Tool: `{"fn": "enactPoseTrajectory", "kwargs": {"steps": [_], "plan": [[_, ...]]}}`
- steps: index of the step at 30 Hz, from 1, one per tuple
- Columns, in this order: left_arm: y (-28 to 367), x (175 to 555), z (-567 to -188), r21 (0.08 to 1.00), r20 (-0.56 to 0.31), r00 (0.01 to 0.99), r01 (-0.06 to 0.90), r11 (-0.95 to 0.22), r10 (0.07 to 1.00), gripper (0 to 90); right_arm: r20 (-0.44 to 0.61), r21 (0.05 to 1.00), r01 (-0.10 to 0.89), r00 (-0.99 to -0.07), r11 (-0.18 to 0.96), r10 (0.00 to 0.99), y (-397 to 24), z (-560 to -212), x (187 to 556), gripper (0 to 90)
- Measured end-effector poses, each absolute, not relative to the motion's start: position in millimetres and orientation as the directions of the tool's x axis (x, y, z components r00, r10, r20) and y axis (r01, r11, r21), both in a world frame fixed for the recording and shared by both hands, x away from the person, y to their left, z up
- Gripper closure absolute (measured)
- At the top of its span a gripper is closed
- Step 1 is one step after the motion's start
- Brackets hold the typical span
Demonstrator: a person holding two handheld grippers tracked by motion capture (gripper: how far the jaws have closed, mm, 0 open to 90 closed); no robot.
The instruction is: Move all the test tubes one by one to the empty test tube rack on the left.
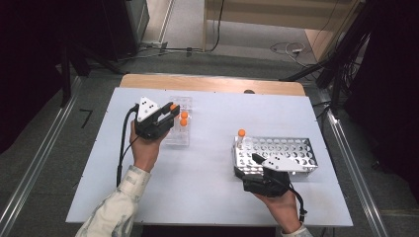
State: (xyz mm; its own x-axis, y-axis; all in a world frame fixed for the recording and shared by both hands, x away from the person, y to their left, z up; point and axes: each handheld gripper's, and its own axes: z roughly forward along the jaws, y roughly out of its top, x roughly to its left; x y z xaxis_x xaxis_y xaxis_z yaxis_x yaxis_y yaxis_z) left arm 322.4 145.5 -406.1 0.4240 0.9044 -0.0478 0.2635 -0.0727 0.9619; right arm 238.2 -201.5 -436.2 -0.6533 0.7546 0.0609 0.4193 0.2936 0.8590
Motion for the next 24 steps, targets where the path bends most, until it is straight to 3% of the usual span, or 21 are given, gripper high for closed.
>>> {"fn": "enactPoseTrajectory", "kwargs": {"steps": [24], "plan": [[145, 319, -423, 0.953, -0.043, 0.419, 0.289, -0.088, 0.907, 69.5, 0.058, 0.857, 0.42, -0.656, 0.299, 0.753, -201, -437, 238, 22.6]]}}
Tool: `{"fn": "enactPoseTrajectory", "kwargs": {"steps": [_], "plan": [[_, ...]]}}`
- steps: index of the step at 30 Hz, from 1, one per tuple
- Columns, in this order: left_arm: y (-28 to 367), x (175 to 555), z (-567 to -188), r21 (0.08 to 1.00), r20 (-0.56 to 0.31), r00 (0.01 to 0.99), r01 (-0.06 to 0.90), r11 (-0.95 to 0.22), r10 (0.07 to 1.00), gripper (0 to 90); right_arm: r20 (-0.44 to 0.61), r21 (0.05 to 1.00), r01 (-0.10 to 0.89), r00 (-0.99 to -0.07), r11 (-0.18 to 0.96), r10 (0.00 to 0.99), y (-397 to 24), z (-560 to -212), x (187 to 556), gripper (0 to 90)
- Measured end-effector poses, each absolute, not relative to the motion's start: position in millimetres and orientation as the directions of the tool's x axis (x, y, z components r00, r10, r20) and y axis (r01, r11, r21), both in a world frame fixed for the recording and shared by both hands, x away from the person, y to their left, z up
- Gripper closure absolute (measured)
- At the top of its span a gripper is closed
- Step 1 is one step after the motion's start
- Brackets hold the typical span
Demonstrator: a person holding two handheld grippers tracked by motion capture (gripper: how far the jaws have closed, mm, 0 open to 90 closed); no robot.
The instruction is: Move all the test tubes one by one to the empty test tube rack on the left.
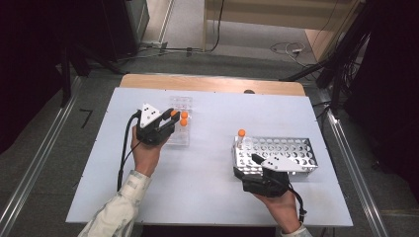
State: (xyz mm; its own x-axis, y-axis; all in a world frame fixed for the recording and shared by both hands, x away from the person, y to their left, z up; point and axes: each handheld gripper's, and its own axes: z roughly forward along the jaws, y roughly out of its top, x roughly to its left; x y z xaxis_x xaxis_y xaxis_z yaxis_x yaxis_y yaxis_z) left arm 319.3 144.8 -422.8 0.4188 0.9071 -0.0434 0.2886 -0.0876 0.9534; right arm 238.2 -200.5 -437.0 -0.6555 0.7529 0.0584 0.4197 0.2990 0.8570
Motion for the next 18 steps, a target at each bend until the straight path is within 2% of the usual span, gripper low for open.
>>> {"fn": "enactPoseTrajectory", "kwargs": {"steps": [14, 18], "plan": [[147.2, 315.6, -419.1, 0.954, -0.064, 0.423, 0.29, -0.069, 0.904, 62.6, 0.059, 0.856, 0.421, -0.656, 0.299, 0.753, -200.0, -437.2, 238.2, 22.6], [146.8, 313.9, -418.1, 0.953, -0.09, 0.438, 0.298, -0.05, 0.895, 56.1, 0.059, 0.857, 0.421, -0.654, 0.297, 0.754, -200.4, -436.9, 238.2, 22.6]]}}
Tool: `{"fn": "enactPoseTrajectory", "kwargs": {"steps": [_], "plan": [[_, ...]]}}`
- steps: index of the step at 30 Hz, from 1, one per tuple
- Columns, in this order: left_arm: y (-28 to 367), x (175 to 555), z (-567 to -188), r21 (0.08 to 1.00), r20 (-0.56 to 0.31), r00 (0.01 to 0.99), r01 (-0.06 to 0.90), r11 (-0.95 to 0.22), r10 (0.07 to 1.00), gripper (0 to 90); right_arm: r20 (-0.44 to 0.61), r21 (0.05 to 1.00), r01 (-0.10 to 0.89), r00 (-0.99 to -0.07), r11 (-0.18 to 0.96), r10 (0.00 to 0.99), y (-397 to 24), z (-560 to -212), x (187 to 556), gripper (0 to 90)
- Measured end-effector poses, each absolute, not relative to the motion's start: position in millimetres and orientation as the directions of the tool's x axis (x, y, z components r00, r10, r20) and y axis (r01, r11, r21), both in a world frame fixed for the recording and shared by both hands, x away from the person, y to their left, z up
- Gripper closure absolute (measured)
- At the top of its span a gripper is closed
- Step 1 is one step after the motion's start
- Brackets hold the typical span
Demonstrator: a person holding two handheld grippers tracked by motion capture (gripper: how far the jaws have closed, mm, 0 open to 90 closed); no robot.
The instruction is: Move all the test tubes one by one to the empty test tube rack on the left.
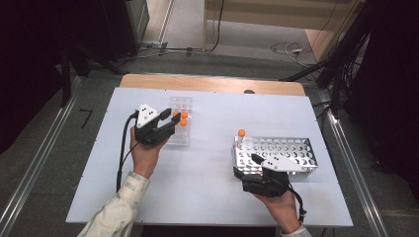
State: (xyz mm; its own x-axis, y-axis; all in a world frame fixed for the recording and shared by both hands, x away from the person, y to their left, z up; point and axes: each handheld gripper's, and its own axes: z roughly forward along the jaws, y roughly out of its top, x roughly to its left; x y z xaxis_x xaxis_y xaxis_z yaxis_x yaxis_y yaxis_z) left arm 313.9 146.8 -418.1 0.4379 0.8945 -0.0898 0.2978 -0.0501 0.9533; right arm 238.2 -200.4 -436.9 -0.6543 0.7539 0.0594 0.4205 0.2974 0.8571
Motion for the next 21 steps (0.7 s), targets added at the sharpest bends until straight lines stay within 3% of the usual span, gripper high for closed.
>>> {"fn": "enactPoseTrajectory", "kwargs": {"steps": [13, 21], "plan": [[139, 294, -416, 0.941, -0.159, 0.442, 0.339, 0.0, 0.883, 25.9, 0.057, 0.858, 0.42, -0.648, 0.294, 0.759, -201, -438, 240, 22.5], [135, 286, -419, 0.938, -0.159, 0.441, 0.347, -0.005, 0.883, 18.7, 0.052, 0.857, 0.422, -0.643, 0.297, 0.764, -201, -439, 241, 21.4]]}}
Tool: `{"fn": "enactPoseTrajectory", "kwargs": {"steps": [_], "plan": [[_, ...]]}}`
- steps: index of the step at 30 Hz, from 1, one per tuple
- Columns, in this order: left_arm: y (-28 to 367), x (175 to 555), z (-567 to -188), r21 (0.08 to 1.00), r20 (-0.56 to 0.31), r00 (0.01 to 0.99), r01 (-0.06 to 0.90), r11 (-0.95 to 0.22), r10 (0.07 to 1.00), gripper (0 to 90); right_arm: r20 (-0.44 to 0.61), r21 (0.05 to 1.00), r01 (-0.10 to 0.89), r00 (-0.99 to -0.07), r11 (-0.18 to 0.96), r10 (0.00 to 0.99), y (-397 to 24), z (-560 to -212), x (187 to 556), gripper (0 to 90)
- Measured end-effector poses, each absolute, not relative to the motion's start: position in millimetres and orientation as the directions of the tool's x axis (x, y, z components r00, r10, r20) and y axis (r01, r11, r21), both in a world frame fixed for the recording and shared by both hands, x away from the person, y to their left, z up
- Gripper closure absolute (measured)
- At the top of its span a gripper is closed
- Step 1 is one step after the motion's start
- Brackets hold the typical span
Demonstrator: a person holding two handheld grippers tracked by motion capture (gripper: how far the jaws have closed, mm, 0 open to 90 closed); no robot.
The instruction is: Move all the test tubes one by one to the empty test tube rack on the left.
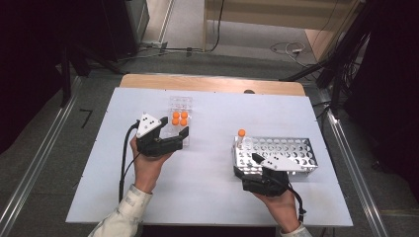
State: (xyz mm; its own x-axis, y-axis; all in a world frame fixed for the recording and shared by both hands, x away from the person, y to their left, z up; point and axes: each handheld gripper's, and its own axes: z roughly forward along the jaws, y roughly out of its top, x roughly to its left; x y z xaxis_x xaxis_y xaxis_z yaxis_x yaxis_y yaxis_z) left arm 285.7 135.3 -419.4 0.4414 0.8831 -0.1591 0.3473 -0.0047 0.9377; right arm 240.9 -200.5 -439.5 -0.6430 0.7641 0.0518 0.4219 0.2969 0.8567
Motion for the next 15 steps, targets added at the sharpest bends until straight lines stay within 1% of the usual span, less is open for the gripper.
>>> {"fn": "enactPoseTrajectory", "kwargs": {"steps": [8, 11, 15], "plan": [[140, 277, -418, 0.938, -0.168, 0.439, 0.346, 0.006, 0.883, 18.0, 0.051, 0.86, 0.422, -0.631, 0.287, 0.774, -198, -441, 247, 21.4], [139, 274, -416, 0.944, -0.174, 0.442, 0.33, 0.02, 0.88, 18.0, 0.043, 0.862, 0.418, -0.625, 0.287, 0.779, -194, -442, 253, 21.5], [137, 271, -412, 0.948, -0.18, 0.459, 0.316, 0.029, 0.87, 18.1, 0.02, 0.87, 0.405, -0.598, 0.281, 0.801, -191, -444, 263, 21.8]]}}
